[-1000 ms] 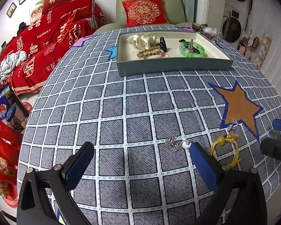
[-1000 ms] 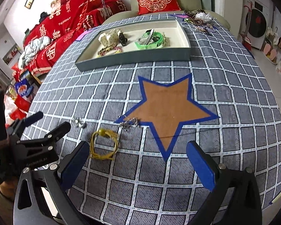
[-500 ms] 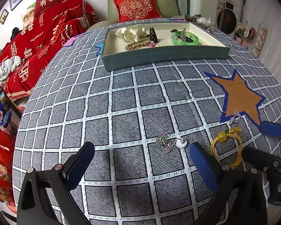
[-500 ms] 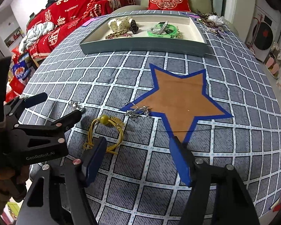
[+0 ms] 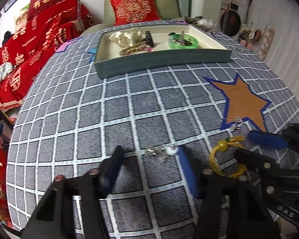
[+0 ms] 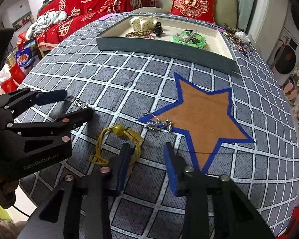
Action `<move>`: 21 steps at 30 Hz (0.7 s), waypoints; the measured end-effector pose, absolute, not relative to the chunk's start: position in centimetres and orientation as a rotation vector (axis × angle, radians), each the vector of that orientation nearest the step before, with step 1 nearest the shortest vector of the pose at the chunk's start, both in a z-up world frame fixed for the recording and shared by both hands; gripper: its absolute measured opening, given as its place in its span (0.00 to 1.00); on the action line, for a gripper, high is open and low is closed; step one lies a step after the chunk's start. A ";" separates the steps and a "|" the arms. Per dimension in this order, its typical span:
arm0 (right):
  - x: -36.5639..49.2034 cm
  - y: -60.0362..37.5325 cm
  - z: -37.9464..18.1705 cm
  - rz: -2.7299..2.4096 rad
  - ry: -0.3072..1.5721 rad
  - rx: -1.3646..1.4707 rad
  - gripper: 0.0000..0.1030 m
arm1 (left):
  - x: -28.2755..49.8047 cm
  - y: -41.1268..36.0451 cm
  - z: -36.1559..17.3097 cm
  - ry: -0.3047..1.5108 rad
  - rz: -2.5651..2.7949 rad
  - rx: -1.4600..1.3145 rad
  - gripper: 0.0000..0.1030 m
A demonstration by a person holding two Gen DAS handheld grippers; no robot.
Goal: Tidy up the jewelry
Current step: 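Grasp the silver charm with the left tool while the right tool grasps the yellow cord bracelet, then carry the silver charm and yellow cord bracelet into the tray and open both tools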
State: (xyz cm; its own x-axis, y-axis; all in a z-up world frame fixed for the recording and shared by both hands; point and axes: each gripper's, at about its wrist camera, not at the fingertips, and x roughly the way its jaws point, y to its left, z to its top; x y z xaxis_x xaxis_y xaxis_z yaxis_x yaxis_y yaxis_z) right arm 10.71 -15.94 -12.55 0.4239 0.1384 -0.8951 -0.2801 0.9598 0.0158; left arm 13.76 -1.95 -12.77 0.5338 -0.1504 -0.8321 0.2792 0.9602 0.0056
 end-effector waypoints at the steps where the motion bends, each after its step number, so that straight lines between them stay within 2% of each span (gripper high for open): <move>1: 10.7 -15.8 -12.5 0.265 1.103 -0.150 0.21 | 13.7 -2.1 -12.7 0.975 -0.265 0.145 0.44; 2: 10.7 -15.7 -12.5 0.270 1.104 -0.152 0.12 | 13.7 -2.3 -12.7 0.975 -0.269 0.152 0.38; 3: 10.8 -15.6 -12.5 0.273 1.105 -0.152 0.08 | 13.6 -2.5 -12.6 0.975 -0.275 0.157 0.24; 4: 10.7 -15.5 -12.5 0.275 1.107 -0.153 0.05 | 13.7 -2.6 -12.6 0.975 -0.279 0.157 0.24; 5: 10.7 -15.5 -12.5 0.272 1.106 -0.153 0.04 | 13.7 -2.6 -12.6 0.977 -0.281 0.155 0.18; 11: 10.4 -16.7 -11.7 0.269 1.092 -0.076 0.04 | 13.6 -1.5 -12.5 0.989 -0.284 0.079 0.18; 12: 10.3 -16.9 -11.4 0.266 1.085 -0.071 0.04 | 13.6 -1.3 -12.4 0.988 -0.279 0.068 0.09; 21: 10.2 -18.1 -9.4 0.252 1.041 -0.032 0.04 | 13.6 -0.2 -11.4 0.974 -0.274 0.028 0.10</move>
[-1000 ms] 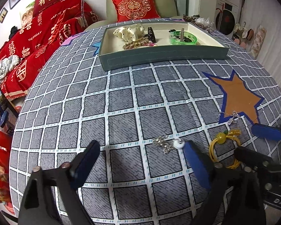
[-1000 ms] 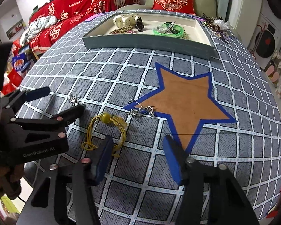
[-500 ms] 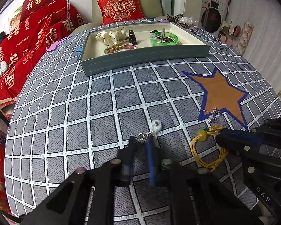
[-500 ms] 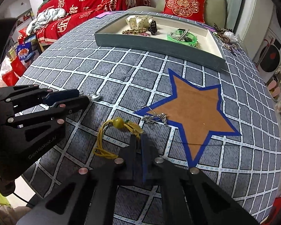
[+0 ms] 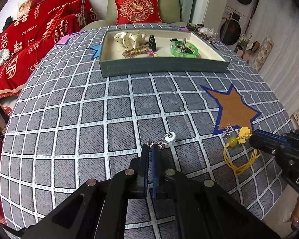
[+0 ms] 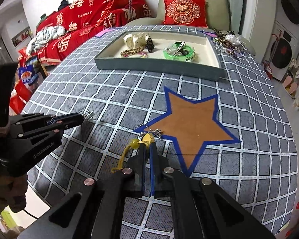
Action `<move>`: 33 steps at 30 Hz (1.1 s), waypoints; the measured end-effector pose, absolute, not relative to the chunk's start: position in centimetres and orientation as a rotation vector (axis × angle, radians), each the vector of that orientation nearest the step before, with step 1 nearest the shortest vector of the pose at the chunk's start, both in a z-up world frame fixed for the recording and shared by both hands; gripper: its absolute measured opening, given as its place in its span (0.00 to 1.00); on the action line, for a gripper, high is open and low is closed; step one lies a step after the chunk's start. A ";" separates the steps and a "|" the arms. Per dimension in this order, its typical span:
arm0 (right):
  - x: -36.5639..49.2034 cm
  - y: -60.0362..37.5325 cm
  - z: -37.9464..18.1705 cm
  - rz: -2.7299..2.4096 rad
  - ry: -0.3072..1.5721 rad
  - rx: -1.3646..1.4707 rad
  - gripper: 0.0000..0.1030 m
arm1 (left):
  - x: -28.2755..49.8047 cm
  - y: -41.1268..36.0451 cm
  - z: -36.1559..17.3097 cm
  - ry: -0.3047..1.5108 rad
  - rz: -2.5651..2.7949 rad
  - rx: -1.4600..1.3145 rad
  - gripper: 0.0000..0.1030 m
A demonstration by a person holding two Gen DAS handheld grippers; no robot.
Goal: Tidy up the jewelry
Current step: 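Carry the silver charm and yellow cord bracelet into the tray and open both tools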
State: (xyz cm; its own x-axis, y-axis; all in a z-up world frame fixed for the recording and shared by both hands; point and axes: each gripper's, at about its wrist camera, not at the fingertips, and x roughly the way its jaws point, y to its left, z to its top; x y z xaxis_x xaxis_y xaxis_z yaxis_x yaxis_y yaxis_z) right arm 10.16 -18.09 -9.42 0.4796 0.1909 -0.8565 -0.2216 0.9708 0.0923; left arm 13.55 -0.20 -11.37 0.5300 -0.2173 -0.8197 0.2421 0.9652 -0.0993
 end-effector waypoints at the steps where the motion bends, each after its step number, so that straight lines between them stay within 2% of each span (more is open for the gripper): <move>1: 10.2 -18.2 -9.3 0.252 1.039 -0.026 0.04 | 13.5 -0.1 -11.1 0.969 -0.275 0.027 0.10; 19: 12.6 -20.3 -3.9 0.251 0.939 0.022 0.04 | 14.9 0.3 -4.8 0.868 -0.286 -0.003 0.10; 33: 20.1 -22.1 -0.3 0.252 0.876 0.029 0.04 | 21.6 -0.3 -0.5 0.796 -0.267 0.021 0.10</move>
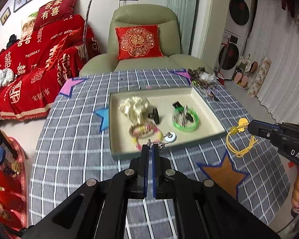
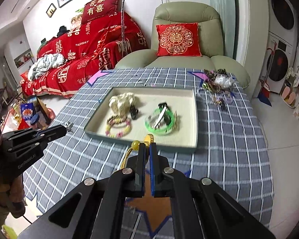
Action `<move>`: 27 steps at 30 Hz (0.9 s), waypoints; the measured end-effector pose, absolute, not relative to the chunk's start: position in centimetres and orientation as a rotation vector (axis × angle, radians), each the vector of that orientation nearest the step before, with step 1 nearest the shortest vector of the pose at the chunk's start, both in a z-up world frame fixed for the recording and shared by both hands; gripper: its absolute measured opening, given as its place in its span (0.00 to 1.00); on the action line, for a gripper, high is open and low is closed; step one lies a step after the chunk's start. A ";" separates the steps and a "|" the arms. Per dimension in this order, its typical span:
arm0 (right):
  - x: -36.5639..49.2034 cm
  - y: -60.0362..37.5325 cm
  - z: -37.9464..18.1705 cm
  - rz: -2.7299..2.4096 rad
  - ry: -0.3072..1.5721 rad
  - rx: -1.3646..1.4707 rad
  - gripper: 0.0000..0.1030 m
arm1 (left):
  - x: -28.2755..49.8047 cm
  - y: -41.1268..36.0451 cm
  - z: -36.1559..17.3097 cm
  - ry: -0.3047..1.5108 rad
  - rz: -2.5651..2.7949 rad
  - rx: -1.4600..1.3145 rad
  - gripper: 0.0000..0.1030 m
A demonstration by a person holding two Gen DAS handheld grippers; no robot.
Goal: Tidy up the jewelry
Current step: 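Carry the silver charm and yellow cord bracelet into the tray and open both tools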
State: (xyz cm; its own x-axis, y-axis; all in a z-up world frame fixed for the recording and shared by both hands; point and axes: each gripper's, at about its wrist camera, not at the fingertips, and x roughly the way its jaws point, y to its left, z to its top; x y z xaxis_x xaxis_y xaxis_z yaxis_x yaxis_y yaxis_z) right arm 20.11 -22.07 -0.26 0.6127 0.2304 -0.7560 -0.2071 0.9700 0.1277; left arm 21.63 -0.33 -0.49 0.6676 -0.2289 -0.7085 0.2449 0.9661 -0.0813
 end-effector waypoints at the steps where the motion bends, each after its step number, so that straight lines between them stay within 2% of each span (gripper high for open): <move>1: 20.8 -22.1 -0.2 0.254 0.875 0.029 0.04 | 22.1 -0.4 -0.4 0.797 -0.268 0.016 0.10; 11: 28.8 -22.2 -1.3 0.261 0.898 0.063 0.04 | 29.1 -1.8 -2.0 0.824 -0.240 0.010 0.10; 27: 35.8 -22.7 -9.9 0.217 1.013 0.126 0.04 | 35.0 -3.5 -9.2 0.950 -0.180 0.038 0.10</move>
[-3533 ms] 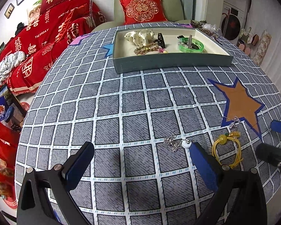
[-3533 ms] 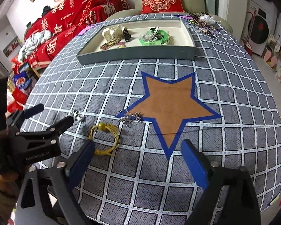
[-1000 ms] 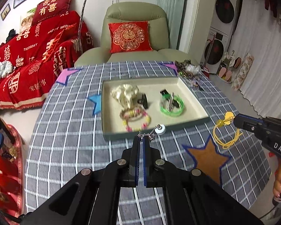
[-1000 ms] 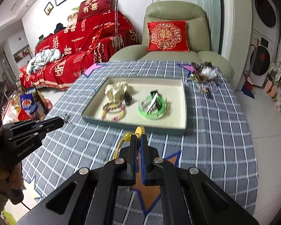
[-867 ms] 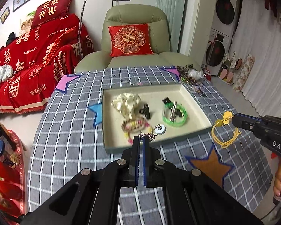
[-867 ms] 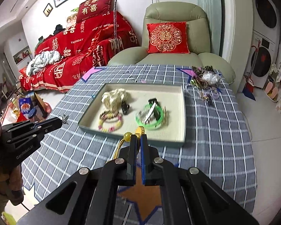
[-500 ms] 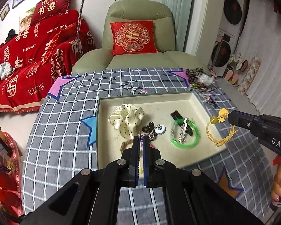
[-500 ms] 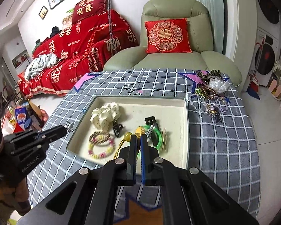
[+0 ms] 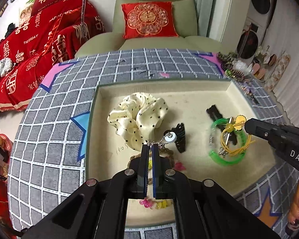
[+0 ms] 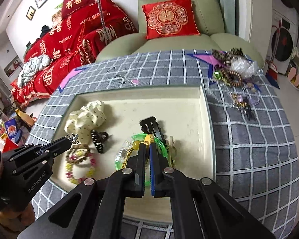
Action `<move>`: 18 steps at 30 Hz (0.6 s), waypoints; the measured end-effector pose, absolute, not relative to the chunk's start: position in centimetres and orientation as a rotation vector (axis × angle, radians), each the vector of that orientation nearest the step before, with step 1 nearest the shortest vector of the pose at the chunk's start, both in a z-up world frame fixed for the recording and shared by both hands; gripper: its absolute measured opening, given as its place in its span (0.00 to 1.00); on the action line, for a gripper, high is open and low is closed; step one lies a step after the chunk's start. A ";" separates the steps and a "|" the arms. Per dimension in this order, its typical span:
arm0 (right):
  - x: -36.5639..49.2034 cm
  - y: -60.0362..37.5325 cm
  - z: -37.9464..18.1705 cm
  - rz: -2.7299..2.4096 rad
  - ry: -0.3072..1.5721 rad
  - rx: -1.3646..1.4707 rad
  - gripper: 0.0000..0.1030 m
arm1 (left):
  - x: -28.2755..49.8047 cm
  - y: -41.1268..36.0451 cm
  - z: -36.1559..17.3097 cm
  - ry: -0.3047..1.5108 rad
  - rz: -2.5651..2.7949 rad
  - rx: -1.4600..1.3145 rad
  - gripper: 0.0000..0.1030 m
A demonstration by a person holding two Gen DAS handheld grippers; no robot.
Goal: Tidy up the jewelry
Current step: 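Carry the silver charm and yellow cord bracelet into the tray and open both tools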
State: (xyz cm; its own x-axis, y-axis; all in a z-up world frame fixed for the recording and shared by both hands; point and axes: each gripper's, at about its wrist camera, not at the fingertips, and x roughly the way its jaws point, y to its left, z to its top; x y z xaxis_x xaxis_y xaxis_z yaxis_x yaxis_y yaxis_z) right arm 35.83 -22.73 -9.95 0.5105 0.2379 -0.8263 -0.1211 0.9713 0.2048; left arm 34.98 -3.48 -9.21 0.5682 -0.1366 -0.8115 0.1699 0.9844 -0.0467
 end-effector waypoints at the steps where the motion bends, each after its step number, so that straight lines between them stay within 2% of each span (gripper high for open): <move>1: 35.9 -22.8 -10.4 0.213 1.021 0.129 0.04 | 35.1 -3.6 -9.4 0.954 -0.179 0.041 0.10; 7: 36.2 -23.3 -12.3 0.202 1.058 0.138 0.04 | 35.5 -4.0 -10.8 0.981 -0.172 0.063 0.10; 18: 36.4 -23.3 -12.5 0.203 1.075 0.149 0.04 | 35.3 -4.6 -10.0 0.972 -0.129 0.111 0.10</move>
